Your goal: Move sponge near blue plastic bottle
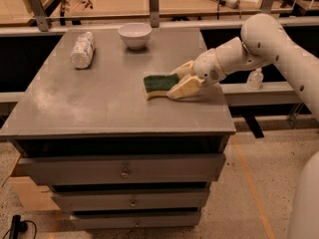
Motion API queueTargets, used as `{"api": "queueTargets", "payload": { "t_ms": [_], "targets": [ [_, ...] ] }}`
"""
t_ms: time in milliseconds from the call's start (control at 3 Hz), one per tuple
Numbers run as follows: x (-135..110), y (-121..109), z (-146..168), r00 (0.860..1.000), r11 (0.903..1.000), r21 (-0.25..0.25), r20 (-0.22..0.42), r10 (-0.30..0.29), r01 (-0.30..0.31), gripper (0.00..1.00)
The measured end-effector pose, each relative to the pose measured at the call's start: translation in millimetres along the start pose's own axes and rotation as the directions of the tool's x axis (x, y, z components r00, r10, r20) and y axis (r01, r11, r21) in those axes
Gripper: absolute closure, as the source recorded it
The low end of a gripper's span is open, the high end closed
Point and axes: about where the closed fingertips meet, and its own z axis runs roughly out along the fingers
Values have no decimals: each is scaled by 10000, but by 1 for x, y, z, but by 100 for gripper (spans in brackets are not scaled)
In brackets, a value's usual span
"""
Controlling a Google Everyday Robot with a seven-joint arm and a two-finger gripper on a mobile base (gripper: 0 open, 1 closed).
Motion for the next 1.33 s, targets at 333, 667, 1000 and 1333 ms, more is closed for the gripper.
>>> {"api": "queueTargets", "payload": {
  "t_ms": [333, 667, 1000, 1333],
  "targets": [
    [-4, 0, -2, 10000, 10000, 1, 0, -4, 4, 99],
    [-13, -3, 6, 9999, 9999, 80, 57, -135, 135, 100],
    [-13, -3, 6, 9999, 9999, 78, 57, -135, 135, 100],
    [-39, -22, 5, 9993, 9974, 697, 316, -194, 171, 100]
  ]
}}
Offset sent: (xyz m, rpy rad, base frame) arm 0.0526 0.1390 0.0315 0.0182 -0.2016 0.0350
